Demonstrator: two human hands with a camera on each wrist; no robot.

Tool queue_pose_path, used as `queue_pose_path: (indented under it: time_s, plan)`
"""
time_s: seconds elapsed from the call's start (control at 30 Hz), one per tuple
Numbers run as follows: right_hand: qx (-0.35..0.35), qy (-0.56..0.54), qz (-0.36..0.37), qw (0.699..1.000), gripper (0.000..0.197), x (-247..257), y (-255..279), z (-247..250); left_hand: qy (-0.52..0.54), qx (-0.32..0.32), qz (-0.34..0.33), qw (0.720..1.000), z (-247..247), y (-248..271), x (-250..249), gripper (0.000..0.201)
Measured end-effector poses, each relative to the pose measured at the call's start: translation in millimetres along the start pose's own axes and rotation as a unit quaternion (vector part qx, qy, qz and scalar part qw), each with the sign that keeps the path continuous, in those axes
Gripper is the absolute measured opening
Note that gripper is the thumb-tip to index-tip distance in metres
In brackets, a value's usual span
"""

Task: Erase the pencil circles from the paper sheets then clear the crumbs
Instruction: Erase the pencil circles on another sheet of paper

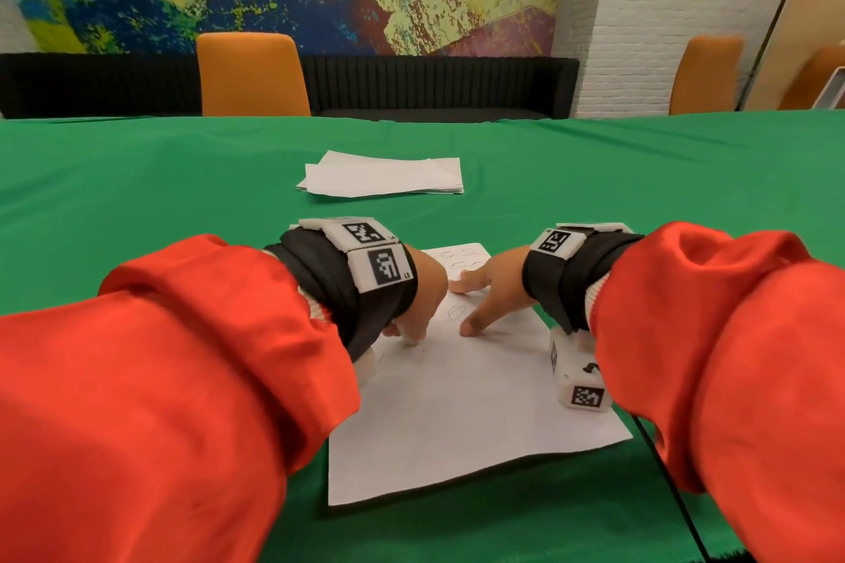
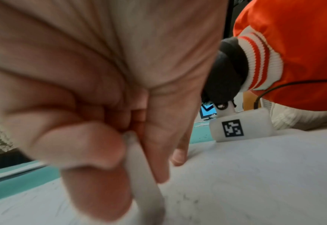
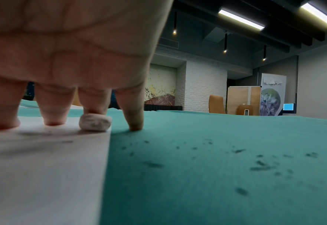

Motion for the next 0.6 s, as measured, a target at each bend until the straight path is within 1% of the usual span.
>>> queue_pose_path:
  time_s: [0.03,0.1,0.17,0.2,0.23,0.3,0.37,0.43,0.47,0.5,0.57,0.6]
  plan:
    - [0.001,-0.001,0.000,1.000,0.077,-0.2,-0.4,-0.1,0.005,0.013,-0.002,1.000,-0.7,0.7,0.4,0.019]
    - [0.001,-0.003,0.000,1.000,0.078,-0.5,-1.1,0.0,0.023,0.050,0.003,0.998,-1.6,0.4,3.2,0.005]
    - [0.000,-0.006,0.002,1.000,0.077,-0.1,-1.2,-0.2,0.032,0.086,0.000,0.996,-2.9,0.2,6.2,0.014]
    - [0.000,-0.005,0.003,1.000,0.077,0.0,-1.2,-0.3,0.033,0.093,-0.001,0.995,-3.1,-0.7,6.8,0.017]
    - [-0.001,-0.003,0.002,1.000,0.077,0.1,-0.9,-0.3,0.039,0.081,-0.002,0.996,-1.1,-0.2,6.0,0.016]
    - [-0.003,-0.001,-0.001,1.000,0.076,0.0,0.0,-0.2,0.044,0.026,-0.003,0.999,3.2,-0.8,3.1,0.005]
    - [-0.002,-0.002,-0.003,1.000,0.076,0.4,0.7,-0.1,0.039,-0.019,-0.002,0.999,4.5,-2.1,-0.2,0.016]
    - [-0.001,-0.003,-0.002,1.000,0.076,0.4,0.5,-0.2,0.028,-0.012,0.004,1.000,3.8,-1.6,-2.9,0.021]
    - [0.000,-0.003,-0.001,1.000,0.076,0.3,0.1,-0.1,0.021,-0.001,0.006,1.000,3.2,-1.3,-2.3,0.020]
    - [0.000,-0.003,0.000,1.000,0.077,0.2,-0.2,0.0,0.019,0.010,0.004,1.000,2.7,0.8,-1.2,0.016]
    - [0.002,-0.004,0.000,1.000,0.077,-0.3,-0.5,-0.2,0.025,0.026,0.002,0.999,0.8,2.7,2.4,0.001]
    - [0.003,-0.006,0.000,1.000,0.077,-0.5,-0.7,-0.5,0.027,0.035,-0.002,0.999,-1.6,1.3,3.9,0.009]
Point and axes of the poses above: each hand's wrist, its own y-axis away from the middle knuckle, its own z-axis out of the back of the hand, x = y × z, the point moved 1 cm from there along -y, towards the middle knuckle, and after that the axes turned 12 degrees about z, right-handed, at the moved point
